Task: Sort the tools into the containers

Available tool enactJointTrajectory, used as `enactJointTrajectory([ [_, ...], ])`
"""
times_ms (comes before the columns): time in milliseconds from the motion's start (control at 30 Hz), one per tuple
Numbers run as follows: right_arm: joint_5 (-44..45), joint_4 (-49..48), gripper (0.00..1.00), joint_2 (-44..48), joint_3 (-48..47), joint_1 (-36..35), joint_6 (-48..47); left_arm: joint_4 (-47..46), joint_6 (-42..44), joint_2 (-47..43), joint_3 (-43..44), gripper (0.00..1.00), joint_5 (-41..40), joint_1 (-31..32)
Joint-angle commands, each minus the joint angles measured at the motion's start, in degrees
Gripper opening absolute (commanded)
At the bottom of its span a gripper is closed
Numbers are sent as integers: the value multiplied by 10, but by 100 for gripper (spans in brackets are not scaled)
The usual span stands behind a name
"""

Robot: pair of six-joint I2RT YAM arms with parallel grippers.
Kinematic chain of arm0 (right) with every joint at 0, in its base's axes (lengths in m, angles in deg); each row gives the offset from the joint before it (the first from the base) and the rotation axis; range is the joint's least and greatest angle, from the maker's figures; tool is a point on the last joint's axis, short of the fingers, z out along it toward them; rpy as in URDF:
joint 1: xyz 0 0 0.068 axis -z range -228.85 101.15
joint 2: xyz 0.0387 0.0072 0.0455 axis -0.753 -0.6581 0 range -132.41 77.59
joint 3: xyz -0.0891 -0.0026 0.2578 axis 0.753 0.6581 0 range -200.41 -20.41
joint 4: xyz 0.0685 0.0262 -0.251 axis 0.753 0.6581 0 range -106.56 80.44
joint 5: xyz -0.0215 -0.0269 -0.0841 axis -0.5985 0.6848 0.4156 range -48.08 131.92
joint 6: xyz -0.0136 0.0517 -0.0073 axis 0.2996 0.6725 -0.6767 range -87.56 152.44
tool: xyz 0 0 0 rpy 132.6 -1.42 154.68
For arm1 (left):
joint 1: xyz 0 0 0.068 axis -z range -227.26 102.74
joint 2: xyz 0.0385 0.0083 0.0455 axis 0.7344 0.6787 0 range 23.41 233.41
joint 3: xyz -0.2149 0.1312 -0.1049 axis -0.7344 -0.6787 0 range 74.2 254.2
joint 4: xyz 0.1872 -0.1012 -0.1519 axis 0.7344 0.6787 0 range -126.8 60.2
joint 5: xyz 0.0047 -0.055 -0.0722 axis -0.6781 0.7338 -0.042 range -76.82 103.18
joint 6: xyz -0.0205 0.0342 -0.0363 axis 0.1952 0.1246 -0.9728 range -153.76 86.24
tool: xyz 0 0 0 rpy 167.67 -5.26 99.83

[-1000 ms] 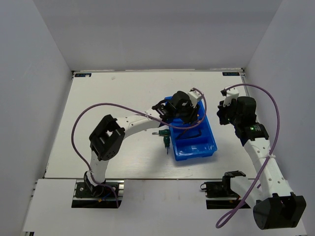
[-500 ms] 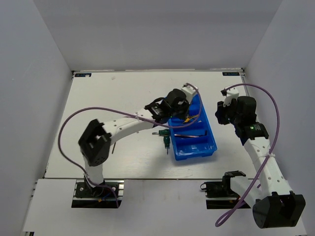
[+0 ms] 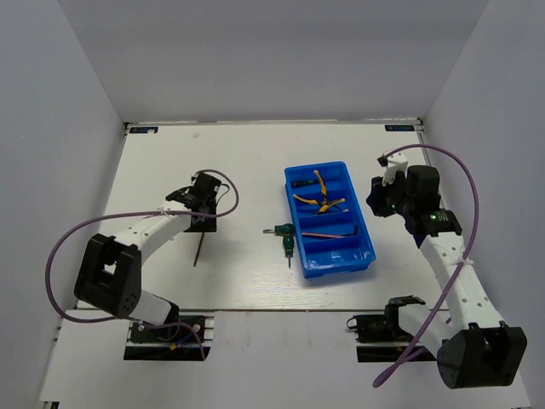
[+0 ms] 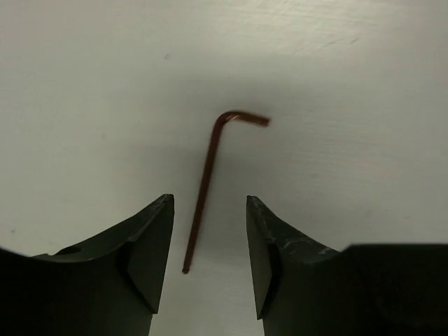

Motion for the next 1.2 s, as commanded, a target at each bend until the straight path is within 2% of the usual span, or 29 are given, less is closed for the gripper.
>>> enactJointTrajectory([
  [0,-31,0,32,-5,-3,2,-2,-5,5,-9,-4,55,70,-40],
  [200,-50,8,34,-9,-6,2,-2,-21,40,50,-5,54,142,-83],
  [533,-54,8,34,-7,-6,2,-3,-26,64,84,-5,41,137,-100],
  [733,-57,9,34,0,-7,1,-2,-20,75,114,-5,39,131,-105],
  [900,-57,8,34,5,-6,2,-3,-20,80,134,-5,30,142,-105],
  [1033,-58,10,34,9,-6,1,-1,-20,86,139,-5,13,147,-105],
  [1167,-59,9,34,13,-6,2,-2,-20,86,122,-5,0,153,-105],
])
